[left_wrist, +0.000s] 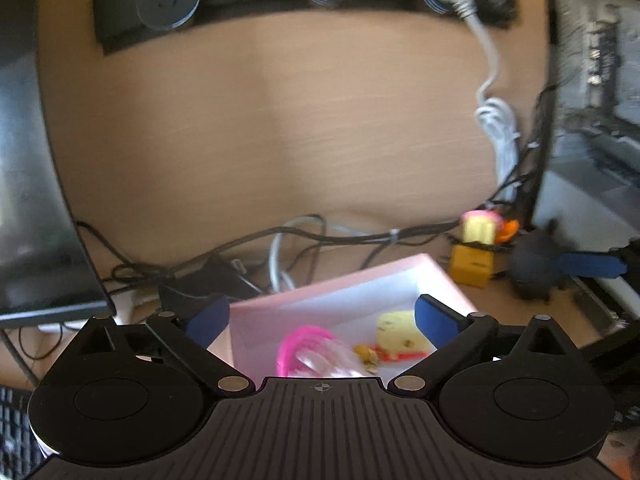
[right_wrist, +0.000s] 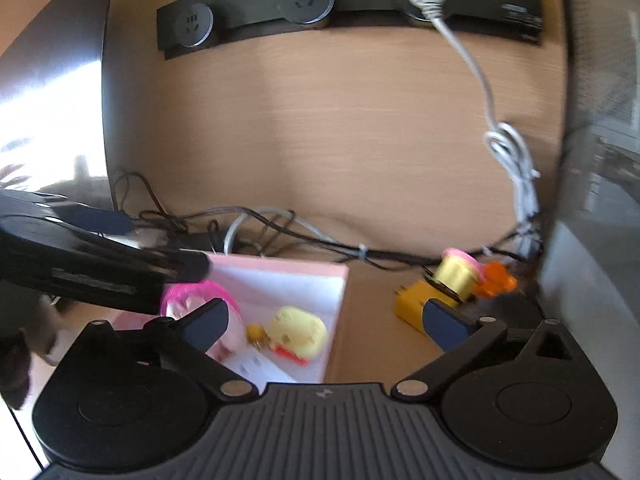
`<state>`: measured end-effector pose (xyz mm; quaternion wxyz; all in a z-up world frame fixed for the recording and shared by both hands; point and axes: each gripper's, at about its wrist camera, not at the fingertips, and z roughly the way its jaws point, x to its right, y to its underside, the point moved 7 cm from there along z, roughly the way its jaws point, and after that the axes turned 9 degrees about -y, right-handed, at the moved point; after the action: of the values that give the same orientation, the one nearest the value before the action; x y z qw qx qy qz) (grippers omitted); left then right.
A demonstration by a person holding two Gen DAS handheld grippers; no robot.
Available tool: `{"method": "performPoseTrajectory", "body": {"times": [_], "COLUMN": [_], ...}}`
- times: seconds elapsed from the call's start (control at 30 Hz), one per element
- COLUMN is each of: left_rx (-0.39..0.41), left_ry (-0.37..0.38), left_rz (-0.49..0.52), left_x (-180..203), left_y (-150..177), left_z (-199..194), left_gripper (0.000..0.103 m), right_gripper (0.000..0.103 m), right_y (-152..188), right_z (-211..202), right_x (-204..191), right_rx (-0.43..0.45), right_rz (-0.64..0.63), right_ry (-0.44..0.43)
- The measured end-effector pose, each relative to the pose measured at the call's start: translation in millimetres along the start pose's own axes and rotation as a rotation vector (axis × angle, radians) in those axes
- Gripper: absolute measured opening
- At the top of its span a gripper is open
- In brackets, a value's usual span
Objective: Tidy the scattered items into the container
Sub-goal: 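Carry the sock and USB hub over the pink box and open both grippers, then move the left gripper to the orange cup and close on it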
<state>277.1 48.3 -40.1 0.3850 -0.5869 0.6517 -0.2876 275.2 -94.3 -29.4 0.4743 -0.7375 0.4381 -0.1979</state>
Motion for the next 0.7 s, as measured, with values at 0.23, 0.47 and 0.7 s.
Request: {"method": "performPoseTrajectory", "body": {"times": [0.23,0.47,0.7], "left_rx": [-0.042,-0.085,-0.122], "left_ry": [0.038,0.014,0.086], "left_rz": [-0.031,-0.042,0.034], "left_x": [28,32,54], "left_y": [48,84,101], "left_z": [-47,-76,-95], "left_gripper": [0.103,0.103,0.103], "right_gripper": [0.103,0.103,0.103], "right_y": [39,73,96], "right_z": [-45,-90,-144], "right_x": [4,2,18], "right_rx": [-0.042,-0.065,-0.051], "right_rz": [-0.010,-0.048,0.002], "right_ry": [0.085,0.183,0.283]}}
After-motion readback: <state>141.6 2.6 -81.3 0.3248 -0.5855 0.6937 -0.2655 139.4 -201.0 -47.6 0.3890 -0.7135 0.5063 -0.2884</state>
